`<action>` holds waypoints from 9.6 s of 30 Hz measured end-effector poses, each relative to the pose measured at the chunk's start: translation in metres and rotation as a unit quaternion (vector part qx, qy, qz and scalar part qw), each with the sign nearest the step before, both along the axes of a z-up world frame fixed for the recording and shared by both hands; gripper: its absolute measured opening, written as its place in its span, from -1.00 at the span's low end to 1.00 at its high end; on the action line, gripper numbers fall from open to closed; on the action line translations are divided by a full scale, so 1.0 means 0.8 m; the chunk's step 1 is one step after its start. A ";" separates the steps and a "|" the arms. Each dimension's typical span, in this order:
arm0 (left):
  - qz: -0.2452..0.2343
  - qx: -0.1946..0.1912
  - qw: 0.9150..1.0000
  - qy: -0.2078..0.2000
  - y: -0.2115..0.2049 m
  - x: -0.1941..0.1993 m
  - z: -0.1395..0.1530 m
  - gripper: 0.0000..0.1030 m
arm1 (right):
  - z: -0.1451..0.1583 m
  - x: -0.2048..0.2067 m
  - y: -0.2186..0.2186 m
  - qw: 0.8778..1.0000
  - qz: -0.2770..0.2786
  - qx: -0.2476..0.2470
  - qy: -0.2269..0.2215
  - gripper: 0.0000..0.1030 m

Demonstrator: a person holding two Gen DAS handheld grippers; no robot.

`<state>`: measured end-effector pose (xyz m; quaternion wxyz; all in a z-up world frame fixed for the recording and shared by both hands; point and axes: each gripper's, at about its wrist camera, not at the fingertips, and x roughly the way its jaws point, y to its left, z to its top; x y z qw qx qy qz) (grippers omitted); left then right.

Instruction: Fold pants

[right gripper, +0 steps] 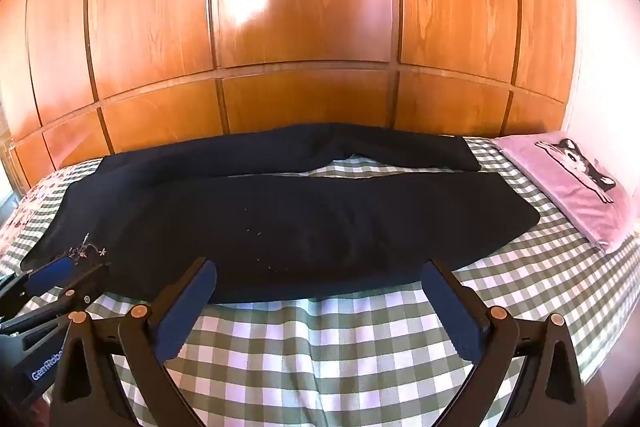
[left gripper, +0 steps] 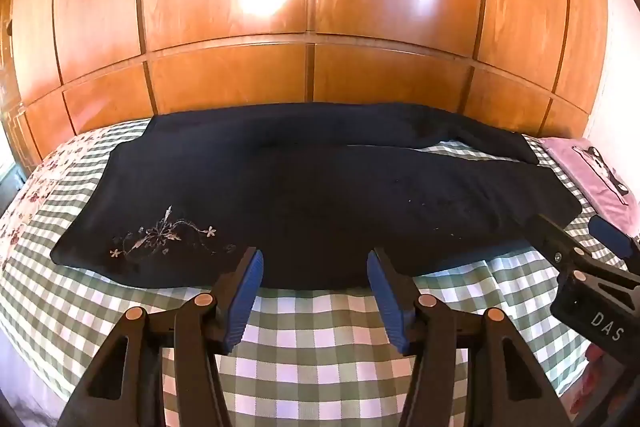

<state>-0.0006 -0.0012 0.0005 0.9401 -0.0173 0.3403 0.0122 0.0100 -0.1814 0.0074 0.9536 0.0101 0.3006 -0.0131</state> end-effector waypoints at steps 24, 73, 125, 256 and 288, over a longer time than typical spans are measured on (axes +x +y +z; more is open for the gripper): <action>0.006 -0.010 1.000 0.002 0.003 -0.001 0.003 0.08 | 0.000 -0.001 0.001 1.000 0.004 0.011 -0.001 1.00; 0.005 -0.015 1.000 0.009 0.004 0.000 -0.004 0.08 | -0.004 0.001 0.002 1.000 0.008 0.011 0.002 1.00; 0.084 -0.317 0.943 0.063 0.191 0.037 -0.091 0.15 | -0.073 0.070 -0.220 0.966 -0.070 0.234 0.089 0.68; 0.052 -0.157 0.986 0.039 0.144 0.061 -0.107 0.67 | -0.067 0.326 -0.346 0.942 -0.188 0.274 0.052 -0.78; 0.023 -0.195 0.978 0.072 0.154 0.078 -0.085 0.61 | -0.092 0.326 -0.055 0.994 0.006 0.013 0.110 -0.02</action>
